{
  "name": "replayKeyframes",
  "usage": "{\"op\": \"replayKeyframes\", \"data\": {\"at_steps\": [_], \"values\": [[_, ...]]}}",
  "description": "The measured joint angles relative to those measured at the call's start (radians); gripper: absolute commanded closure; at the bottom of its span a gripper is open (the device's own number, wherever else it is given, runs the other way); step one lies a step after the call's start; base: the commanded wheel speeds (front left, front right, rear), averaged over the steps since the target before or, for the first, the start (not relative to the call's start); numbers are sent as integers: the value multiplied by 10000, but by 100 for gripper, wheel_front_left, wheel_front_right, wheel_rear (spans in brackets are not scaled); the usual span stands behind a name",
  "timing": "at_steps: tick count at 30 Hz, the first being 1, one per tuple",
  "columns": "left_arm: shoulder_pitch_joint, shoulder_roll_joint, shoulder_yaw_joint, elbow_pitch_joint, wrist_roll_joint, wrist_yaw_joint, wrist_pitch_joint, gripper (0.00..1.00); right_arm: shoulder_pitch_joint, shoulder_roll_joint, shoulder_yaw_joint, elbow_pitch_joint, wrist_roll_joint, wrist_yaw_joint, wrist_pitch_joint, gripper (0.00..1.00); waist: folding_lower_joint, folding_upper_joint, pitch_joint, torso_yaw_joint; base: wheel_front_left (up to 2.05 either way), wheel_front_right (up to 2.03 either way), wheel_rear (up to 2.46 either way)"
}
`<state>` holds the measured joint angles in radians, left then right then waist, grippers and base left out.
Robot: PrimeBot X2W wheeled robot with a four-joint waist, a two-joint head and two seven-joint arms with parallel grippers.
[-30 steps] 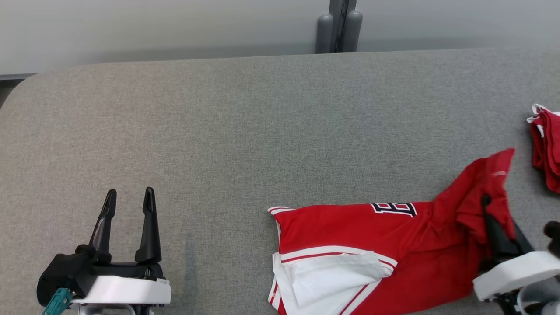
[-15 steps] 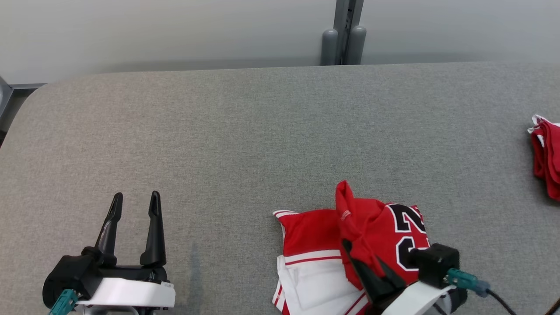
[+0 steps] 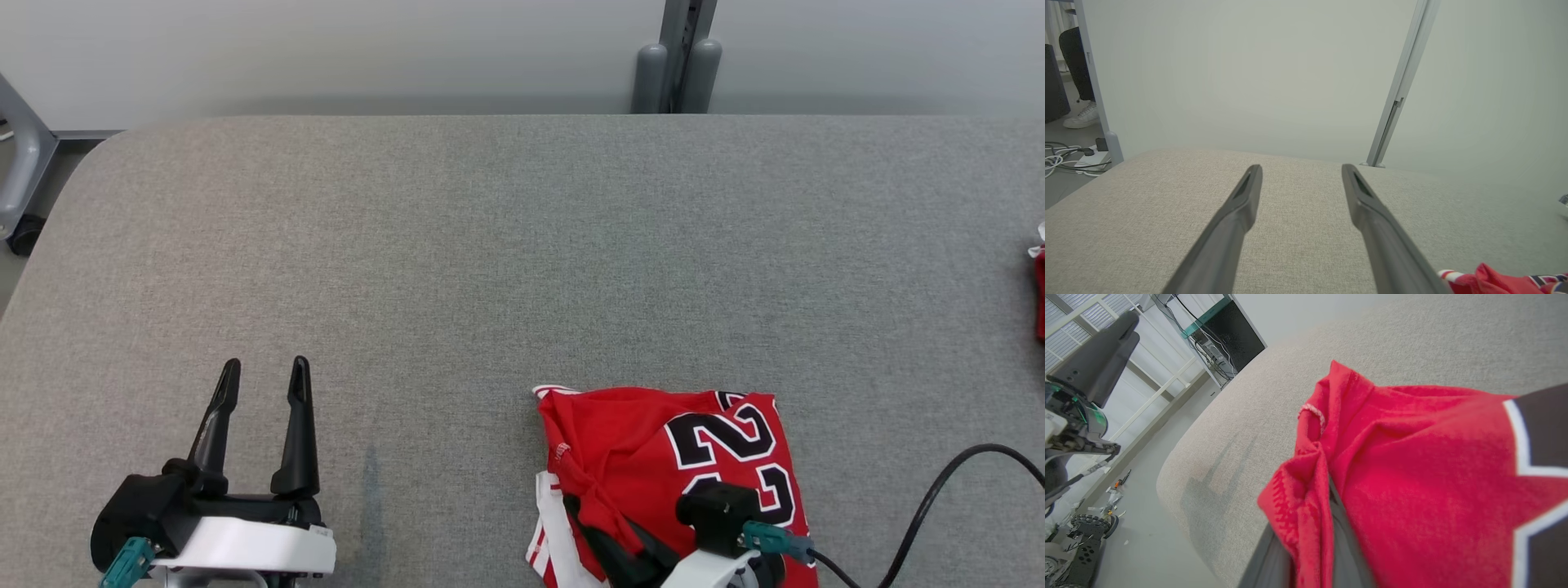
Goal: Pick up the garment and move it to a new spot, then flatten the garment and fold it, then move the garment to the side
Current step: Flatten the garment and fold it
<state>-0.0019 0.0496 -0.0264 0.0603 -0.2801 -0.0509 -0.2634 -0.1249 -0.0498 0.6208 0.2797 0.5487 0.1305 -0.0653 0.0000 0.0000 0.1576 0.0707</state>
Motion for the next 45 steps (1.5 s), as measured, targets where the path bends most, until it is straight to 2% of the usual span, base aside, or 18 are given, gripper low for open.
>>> {"op": "replayKeyframes", "data": {"at_steps": [1, 2, 8, 13, 25, 31, 36, 45], "values": [[-5, 2, -6, 0, -2, 10, 0, 0, -98, 6, 58, 81, 25, 0, -100, 10, 0, 0, 12, 11, 0, 0, 0], [-6, 0, -10, -2, -10, 17, 2, 0, -198, 8, 88, 151, 58, 0, -199, 0, 0, 0, 19, 17, 0, 0, 0], [9, 2, 2, -21, -25, 73, 0, 0, -519, 12, 138, -25, -10, 0, -945, 0, 0, 0, -18, -37, 0, 0, 0], [55, 2, 23, -29, -8, 82, 2, 0, -555, 21, -410, -453, -253, 0, -1375, 0, 0, 0, -78, -116, 0, 0, 0], [203, 2, 180, -36, 408, 184, 0, 0, 41, -468, -4895, -1398, -1987, 0, -1578, 0, 0, 0, -360, -338, 0, 0, 0], [529, 46, 322, -117, 546, 309, 0, 0, 784, -531, -6387, -1655, -2600, 0, -1340, 0, 0, 0, -570, -424, 0, 0, 0], [751, 86, 309, -174, 602, 349, 2, 0, 1223, -502, -6895, -1756, -2844, 0, -1195, 0, 0, 0, -673, -451, 0, 0, 0], [865, 138, 257, -313, 600, 447, 138, 0, 1355, -332, -7026, -1927, -2941, 0, -1068, 0, 0, 0, -684, -439, 0, 0, 0]]}}
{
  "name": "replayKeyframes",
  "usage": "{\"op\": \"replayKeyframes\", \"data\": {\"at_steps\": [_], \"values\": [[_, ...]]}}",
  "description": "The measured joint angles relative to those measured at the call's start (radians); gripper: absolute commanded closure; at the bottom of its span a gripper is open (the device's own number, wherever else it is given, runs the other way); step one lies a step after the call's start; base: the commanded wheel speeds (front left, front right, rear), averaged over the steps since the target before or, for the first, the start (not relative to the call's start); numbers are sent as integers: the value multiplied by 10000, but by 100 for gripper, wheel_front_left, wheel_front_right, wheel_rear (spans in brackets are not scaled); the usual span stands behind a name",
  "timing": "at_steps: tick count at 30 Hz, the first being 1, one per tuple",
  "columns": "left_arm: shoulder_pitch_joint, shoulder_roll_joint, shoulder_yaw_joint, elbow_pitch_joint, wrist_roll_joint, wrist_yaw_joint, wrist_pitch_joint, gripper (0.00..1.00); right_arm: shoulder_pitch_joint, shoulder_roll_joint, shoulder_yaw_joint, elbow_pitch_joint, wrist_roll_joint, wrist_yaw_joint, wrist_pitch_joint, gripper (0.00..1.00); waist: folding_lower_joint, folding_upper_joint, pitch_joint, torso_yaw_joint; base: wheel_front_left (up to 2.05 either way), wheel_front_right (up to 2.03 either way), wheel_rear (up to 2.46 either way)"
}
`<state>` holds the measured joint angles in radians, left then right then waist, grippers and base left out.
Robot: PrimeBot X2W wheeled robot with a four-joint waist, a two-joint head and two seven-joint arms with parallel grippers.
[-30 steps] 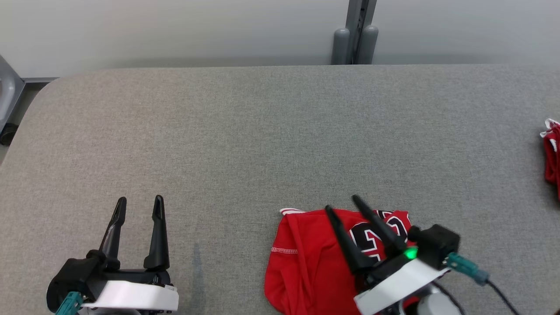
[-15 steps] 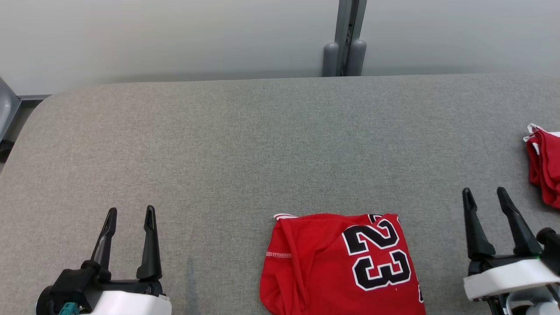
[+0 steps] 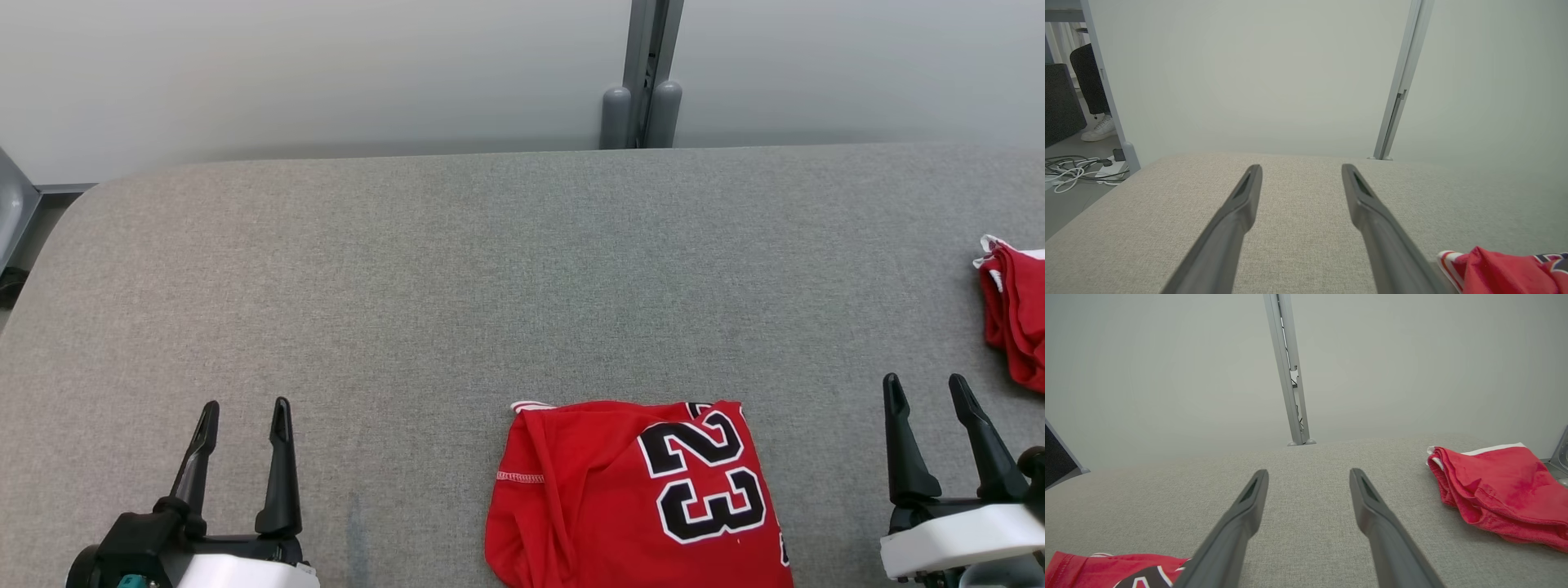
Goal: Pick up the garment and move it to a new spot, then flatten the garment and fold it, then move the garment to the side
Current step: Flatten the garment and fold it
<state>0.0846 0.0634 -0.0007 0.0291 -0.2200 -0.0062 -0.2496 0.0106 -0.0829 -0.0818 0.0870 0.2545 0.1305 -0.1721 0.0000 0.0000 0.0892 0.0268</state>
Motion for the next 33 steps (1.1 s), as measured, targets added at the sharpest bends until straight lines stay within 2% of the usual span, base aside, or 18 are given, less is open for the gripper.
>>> {"op": "replayKeyframes", "data": {"at_steps": [7, 8, 9, 10, 11, 14, 21, 27, 33], "values": [[72, 13, -50, -109, -2, 107, 44, 0, 0, 44, -12, -8, -36, 0, 69, 0, 0, 0, -18, 21, 0, 0, 0], [90, 13, -59, -121, -2, 125, 86, 0, 0, 48, -17, 0, -52, 0, 109, 10, 0, 0, -23, 23, 0, 0, 0], [94, 13, -75, -130, -4, 138, 88, 0, 0, 50, -31, 17, -61, 0, 176, 71, 0, 0, -25, 28, 0, 0, 0], [94, 13, -88, -148, -4, 155, 92, 0, 2, 50, -2, 42, -58, 0, 255, 71, 0, 0, -25, 35, 0, 0, 0], [94, 15, -105, -167, -4, 161, 109, 0, 5, 48, 88, 59, -58, 0, 324, 100, 0, 0, -19, 42, 0, 0, 0], [91, 27, -128, -194, -17, 167, 115, 0, 7, 52, 784, 35, -58, 0, 522, 100, 0, 0, 16, 67, 0, 0, 0], [-114, 31, -278, -217, -84, 176, 117, 0, -218, 104, 3603, 288, 535, 2, 976, 100, 0, 0, 163, 240, 0, 0, 0], [-267, -8, -472, -132, -178, 203, 81, 0, -418, -132, 5871, 1239, 1296, 2, 1390, 100, 0, 0, 280, 517, 0, 0, 0], [-341, -17, -554, -25, -222, 205, 23, 0, -736, -364, 6702, 2073, 1827, 0, 1615, 100, 0, 0, 337, 719, 0, 0, 0]]}}
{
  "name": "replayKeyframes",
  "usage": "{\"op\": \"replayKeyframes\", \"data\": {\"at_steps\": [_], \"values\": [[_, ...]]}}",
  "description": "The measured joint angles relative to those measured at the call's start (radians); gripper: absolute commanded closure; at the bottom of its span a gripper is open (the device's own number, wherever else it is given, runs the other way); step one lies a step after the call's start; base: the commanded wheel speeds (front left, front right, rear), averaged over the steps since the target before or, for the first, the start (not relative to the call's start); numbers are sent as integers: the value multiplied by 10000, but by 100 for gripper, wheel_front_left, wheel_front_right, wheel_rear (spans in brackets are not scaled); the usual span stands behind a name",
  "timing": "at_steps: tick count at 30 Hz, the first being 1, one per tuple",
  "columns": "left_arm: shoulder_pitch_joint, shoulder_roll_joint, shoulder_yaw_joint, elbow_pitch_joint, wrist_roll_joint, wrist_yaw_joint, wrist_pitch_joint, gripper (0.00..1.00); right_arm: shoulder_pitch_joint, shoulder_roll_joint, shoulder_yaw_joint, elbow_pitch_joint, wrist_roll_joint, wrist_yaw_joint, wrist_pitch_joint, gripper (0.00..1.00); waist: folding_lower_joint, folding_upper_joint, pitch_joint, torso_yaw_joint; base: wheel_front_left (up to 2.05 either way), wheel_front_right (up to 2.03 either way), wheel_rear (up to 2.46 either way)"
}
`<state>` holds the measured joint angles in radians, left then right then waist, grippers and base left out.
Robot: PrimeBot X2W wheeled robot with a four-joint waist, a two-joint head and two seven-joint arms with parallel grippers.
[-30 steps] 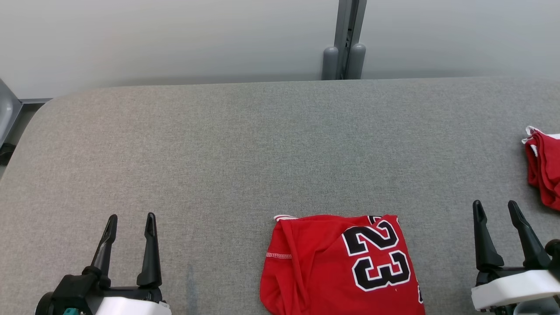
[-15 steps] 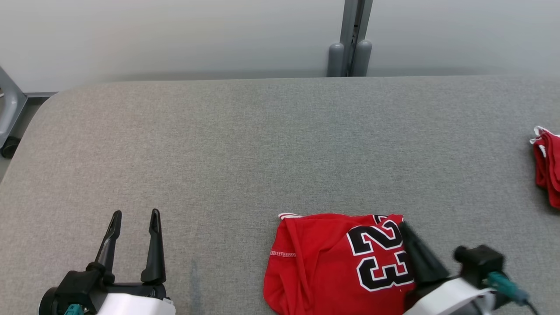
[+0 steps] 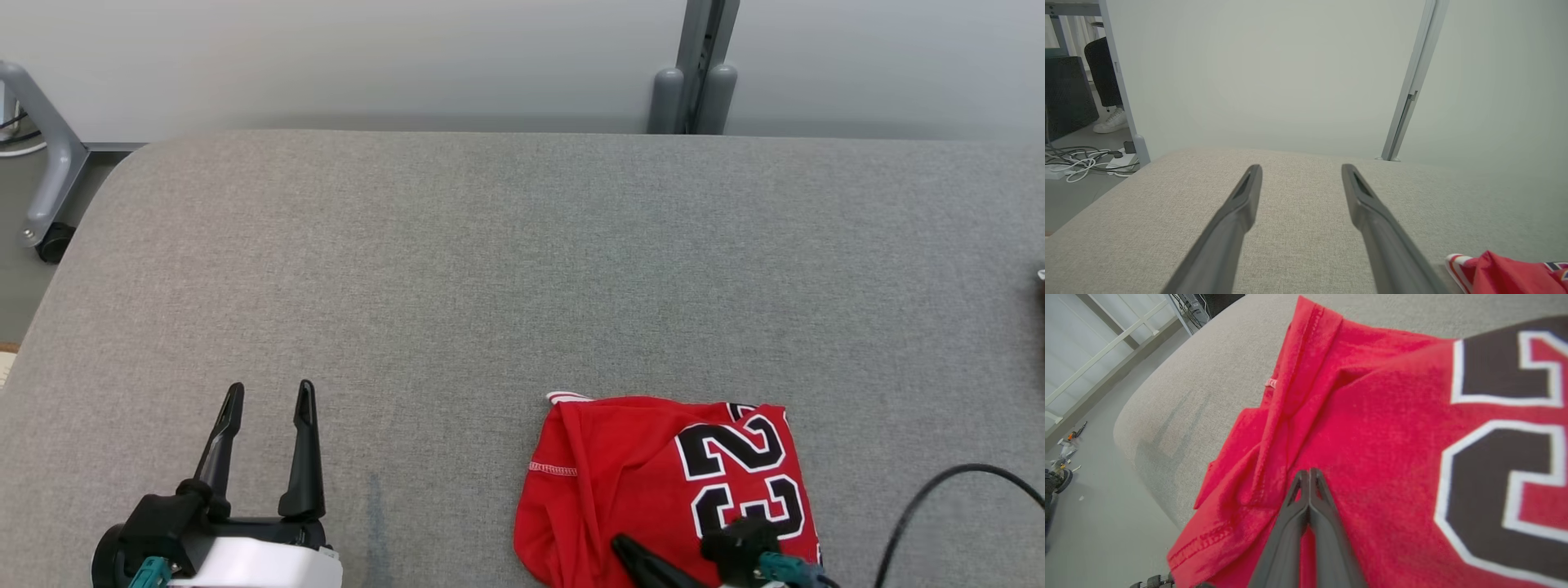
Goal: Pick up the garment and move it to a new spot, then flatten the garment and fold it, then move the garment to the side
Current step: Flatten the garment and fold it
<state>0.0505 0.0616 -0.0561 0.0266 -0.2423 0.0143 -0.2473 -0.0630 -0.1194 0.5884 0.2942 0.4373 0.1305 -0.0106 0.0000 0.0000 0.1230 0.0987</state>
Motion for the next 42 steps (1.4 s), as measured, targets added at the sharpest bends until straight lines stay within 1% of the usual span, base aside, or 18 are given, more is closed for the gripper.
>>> {"op": "replayKeyframes", "data": {"at_steps": [6, 11, 18, 29, 32, 34, 37, 39, 40, 41, 42], "values": [[-88, -10, -35, 121, -61, -2, -44, 0, -366, -36, 1026, 456, 571, 0, 104, 100, 0, 0, 18, 132, 0, 0, 0], [-147, -13, -31, 186, -65, -2, -90, 0, -757, -10, 1584, 479, 936, 0, -205, 100, 0, 0, 53, 193, 0, 0, 0], [-207, -21, -31, 244, -109, -42, -117, 0, -1386, 17, 1854, 725, 1227, 0, -535, 100, 0, 0, 134, 230, 0, 0, 0], [-388, -35, -27, 395, -138, -102, -144, 0, -2702, 330, 2355, 1528, 1728, 0, -1390, 100, 0, 0, 236, 358, 0, 0, 0], [-389, -42, -19, 393, -140, -105, -144, 0, -2875, 337, 2297, 1513, 1791, 0, -1760, 100, 0, 0, 211, 341, 0, 0, 0], [-388, -44, 12, 382, -138, -119, -144, 0, -2941, 286, 2004, 1360, 1785, 2, -1981, 100, 0, 0, 178, 301, 0, 0, 0], [-383, -27, 61, 370, -115, -130, -144, 0, -2954, 107, 1179, 1014, 1643, 0, -2224, 100, 0, 0, 107, 193, 0, 0, 0], [-360, -19, 92, 372, -82, -130, -144, 0, -2870, -82, 380, 757, 1427, 2, -2307, 100, 0, 0, 46, 107, 0, 0, 0], [-348, -10, 105, 372, -58, -130, -144, 0, -2762, -155, -77, 631, 1296, 0, -2366, 93, 0, 0, 11, 61, 0, 0, 0], [-337, 4, 121, 372, -56, -130, -144, 0, -2630, -215, -548, 514, 1139, 0, -2368, 67, 0, 0, -25, 15, 0, 0, 0], [-321, 15, 136, 376, -56, -128, -146, 0, -2479, -247, -968, 389, 1028, 0, -2383, 5, 0, 0, -62, -32, 0, 0, 0]]}}
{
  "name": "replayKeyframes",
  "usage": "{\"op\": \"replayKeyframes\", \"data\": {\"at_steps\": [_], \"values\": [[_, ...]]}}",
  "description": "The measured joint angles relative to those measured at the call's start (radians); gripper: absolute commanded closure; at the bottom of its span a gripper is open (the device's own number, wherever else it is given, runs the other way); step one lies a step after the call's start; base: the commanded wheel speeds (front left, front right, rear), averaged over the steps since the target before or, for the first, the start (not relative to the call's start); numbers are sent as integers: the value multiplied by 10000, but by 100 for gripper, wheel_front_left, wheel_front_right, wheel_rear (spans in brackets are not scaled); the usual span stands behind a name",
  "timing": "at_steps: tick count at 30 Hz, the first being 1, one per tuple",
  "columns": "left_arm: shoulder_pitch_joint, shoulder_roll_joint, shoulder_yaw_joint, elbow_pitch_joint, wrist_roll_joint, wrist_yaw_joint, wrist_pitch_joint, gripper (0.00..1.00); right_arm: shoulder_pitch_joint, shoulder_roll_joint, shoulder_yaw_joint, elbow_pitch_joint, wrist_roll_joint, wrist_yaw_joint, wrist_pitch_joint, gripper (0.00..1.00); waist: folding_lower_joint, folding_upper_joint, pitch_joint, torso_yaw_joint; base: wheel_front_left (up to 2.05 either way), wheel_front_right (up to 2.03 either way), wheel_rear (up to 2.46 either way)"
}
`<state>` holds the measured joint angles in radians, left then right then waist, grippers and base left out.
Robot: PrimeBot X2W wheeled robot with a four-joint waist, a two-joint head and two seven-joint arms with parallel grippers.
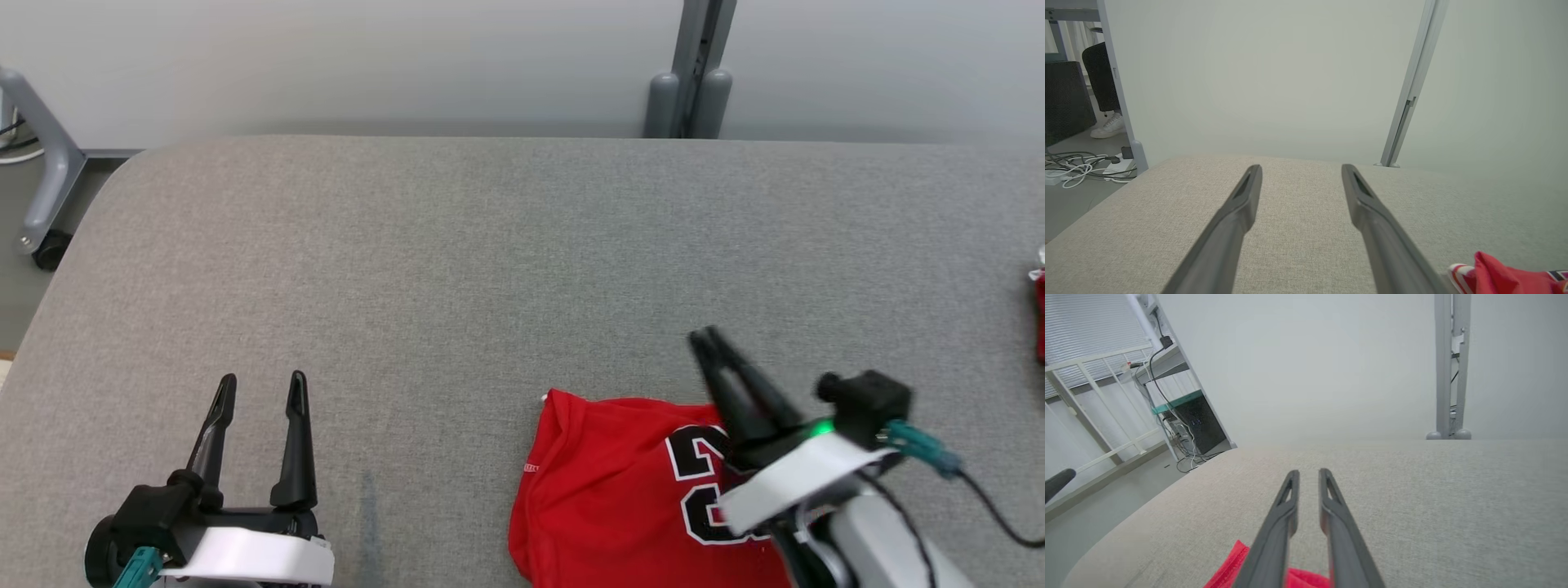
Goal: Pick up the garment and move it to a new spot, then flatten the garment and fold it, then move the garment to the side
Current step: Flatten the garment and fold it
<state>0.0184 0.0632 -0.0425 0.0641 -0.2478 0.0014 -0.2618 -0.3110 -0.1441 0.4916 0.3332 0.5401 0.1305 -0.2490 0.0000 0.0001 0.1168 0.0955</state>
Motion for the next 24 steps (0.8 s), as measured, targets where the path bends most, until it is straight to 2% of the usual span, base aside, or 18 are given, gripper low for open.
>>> {"op": "replayKeyframes", "data": {"at_steps": [1, 6, 11, 16, 24], "values": [[12, 13, 21, 0, 2, 2, 0, 0, 152, -36, -495, -125, -186, 0, -19, 0, 1, 0, -38, -47, 0, 0, 0], [184, 132, 109, 25, 8, 61, 2, 0, 910, -25, -2512, -734, -1028, 2, -67, 0, 0, 0, -243, -268, 0, 0, 0], [438, 261, 171, 13, 15, 140, 8, 0, 1593, 111, -3887, -1317, -1728, 0, 203, 0, 0, 0, -497, -464, 0, 0, 0], [747, 456, 228, -155, 84, 259, 217, 0, 2207, 213, -4673, -1918, -2169, 0, 531, 0, 0, 0, -813, -630, 0, 0, 0], [1455, 637, 232, -571, 107, 364, 610, 0, 3349, 318, -5072, -2736, -2512, 2, 1154, 0, 0, 0, -1390, -772, 0, 0, 0]]}}
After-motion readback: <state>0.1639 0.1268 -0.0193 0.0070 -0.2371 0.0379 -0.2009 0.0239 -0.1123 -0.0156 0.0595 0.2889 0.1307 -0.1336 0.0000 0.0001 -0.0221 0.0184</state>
